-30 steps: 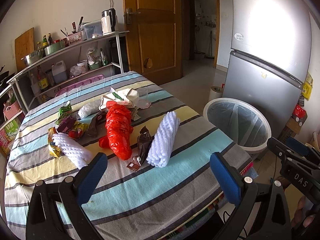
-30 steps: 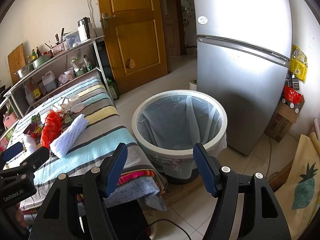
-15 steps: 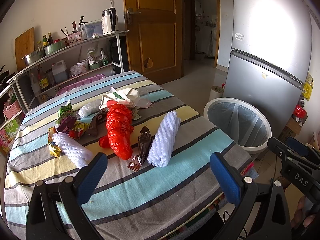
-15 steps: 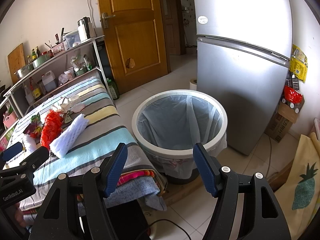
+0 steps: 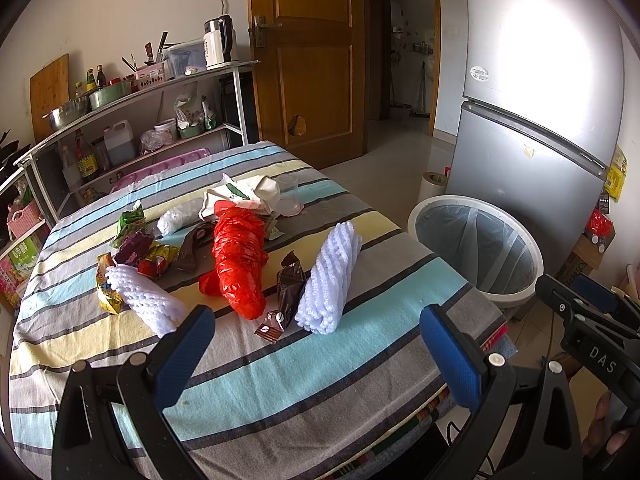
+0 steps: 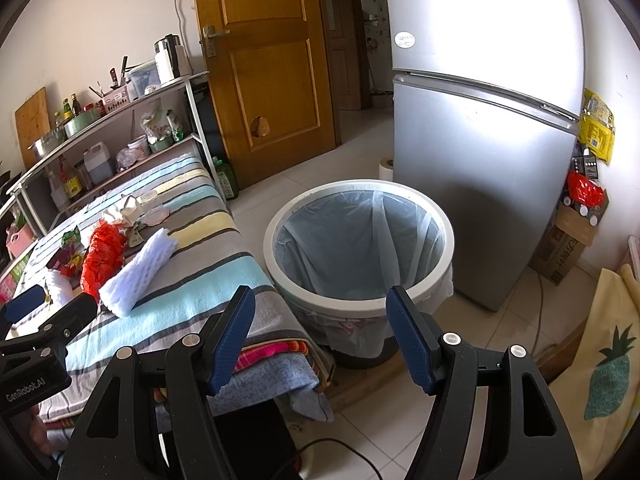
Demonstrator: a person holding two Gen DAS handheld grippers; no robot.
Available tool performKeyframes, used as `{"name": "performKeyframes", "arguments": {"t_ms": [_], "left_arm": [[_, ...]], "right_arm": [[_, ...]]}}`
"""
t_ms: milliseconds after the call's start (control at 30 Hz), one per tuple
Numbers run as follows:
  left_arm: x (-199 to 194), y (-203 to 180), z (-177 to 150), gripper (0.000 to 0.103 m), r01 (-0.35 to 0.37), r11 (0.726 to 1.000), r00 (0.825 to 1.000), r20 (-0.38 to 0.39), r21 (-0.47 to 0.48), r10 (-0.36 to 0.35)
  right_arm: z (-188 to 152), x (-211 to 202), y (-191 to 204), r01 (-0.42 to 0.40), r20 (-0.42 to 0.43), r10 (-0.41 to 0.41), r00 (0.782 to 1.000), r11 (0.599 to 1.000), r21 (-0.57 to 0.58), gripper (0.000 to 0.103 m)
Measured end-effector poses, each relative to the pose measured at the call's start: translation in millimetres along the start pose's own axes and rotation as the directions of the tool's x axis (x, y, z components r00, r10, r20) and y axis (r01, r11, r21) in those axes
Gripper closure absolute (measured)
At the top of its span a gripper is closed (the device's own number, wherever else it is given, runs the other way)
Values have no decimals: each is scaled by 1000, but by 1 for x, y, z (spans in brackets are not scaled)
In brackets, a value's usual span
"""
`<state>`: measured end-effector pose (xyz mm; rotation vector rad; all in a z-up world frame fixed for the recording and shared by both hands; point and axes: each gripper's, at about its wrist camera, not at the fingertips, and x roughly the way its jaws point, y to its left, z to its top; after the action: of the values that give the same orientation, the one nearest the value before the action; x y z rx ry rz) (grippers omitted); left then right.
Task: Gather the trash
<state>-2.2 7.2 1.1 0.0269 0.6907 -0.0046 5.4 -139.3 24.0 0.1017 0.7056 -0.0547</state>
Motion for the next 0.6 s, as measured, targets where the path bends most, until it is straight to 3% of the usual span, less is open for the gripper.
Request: {"name": "performKeyframes", "arguments": {"t_ms": [600], "left_arm": [[1, 3, 0, 0, 2, 1000, 1000, -2, -3, -2]], "right_arm": [[0, 0, 0, 0, 0, 0, 1000, 1000, 1, 34]]}}
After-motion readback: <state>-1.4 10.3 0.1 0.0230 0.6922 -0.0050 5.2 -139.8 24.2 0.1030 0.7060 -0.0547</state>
